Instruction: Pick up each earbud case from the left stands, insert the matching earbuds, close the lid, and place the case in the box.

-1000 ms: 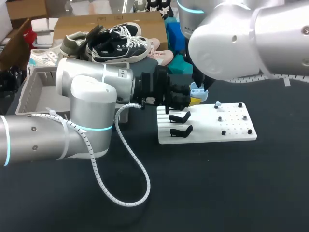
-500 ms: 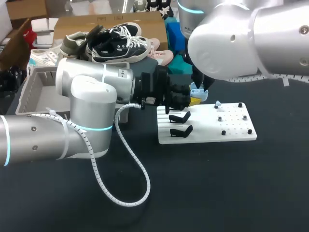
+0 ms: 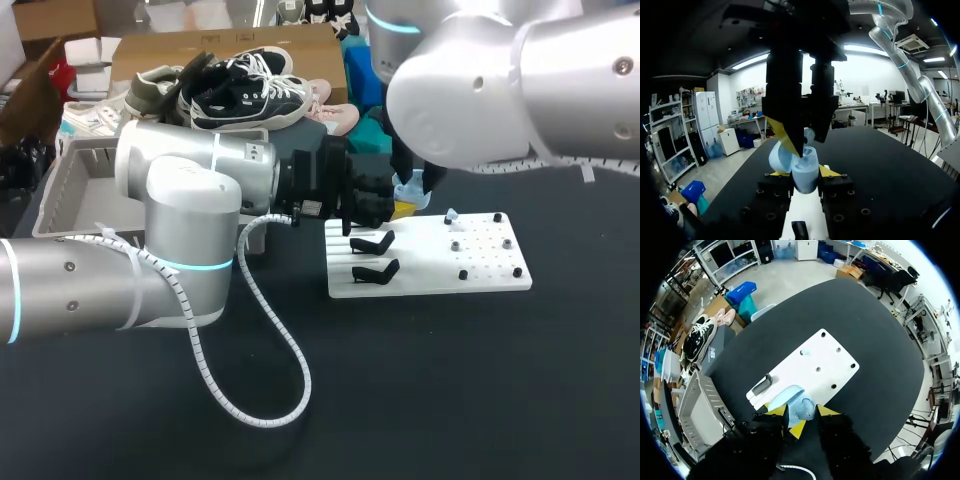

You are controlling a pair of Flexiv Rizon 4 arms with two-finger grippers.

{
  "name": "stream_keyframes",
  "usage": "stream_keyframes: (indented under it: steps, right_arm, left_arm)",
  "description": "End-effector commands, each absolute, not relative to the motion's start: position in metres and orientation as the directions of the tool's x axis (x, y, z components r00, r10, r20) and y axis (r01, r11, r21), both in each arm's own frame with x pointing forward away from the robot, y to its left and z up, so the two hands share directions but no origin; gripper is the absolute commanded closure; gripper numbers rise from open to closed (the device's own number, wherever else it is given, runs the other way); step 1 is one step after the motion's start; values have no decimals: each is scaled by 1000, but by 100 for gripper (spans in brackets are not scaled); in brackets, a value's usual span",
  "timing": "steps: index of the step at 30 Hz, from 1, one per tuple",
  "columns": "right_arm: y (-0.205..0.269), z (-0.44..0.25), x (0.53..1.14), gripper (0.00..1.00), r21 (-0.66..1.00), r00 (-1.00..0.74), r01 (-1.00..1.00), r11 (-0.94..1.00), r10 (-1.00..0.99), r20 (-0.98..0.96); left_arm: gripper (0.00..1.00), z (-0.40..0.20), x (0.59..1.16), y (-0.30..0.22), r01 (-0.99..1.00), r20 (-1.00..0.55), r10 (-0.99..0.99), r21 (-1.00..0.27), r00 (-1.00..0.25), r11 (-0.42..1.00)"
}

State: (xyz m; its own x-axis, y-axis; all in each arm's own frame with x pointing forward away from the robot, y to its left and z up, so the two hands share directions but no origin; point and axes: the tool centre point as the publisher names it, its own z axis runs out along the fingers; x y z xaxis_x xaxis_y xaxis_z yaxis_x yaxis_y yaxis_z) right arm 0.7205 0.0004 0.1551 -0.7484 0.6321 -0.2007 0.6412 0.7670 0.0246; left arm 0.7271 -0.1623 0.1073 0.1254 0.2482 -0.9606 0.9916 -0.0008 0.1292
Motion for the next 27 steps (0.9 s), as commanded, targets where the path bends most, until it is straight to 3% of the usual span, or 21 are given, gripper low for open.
stream_keyframes:
  steps: [1, 13, 14, 15, 17, 19, 23, 25, 27]
  right_arm:
    - [0, 152, 716, 53, 37, -749, 637, 770, 630, -206]
    - [-18, 166, 687, 51, 116, -799, 526, 842, 537, -270]
    - [-21, 169, 684, 47, 119, -808, 501, 857, 513, -291]
    - [-24, 170, 682, 33, 123, -808, 491, 863, 503, -305]
    - [-30, 172, 678, 17, 129, -822, 440, 889, 456, -343]
    - [-36, 173, 675, 20, 132, -829, 396, 909, 416, -374]
    - [-50, 171, 670, 17, 120, -849, 262, 957, 288, -443]
    - [-58, 168, 669, 0, 103, -850, 241, 965, 261, -457]
    - [-65, 164, 668, 0, 102, -854, 215, 971, 238, -463]
  left_arm:
    - [100, 107, 727, -162, 991, -961, 247, 131, 126, 2]
    - [100, 107, 727, -162, 991, -961, 247, 131, 126, 2]
    - [100, 107, 727, -162, 991, -961, 247, 131, 126, 2]
    - [100, 107, 727, -162, 991, -961, 247, 131, 126, 2]
    - [100, 107, 727, -162, 991, -961, 247, 131, 126, 2]
    - [100, 107, 727, -162, 991, -961, 247, 131, 126, 2]
    - [100, 107, 727, -162, 991, -961, 247, 131, 126, 2]
    - [100, 107, 727, -162, 991, -961, 247, 131, 126, 2]
    - [100, 107, 727, -162, 991, -961, 247, 131, 126, 2]
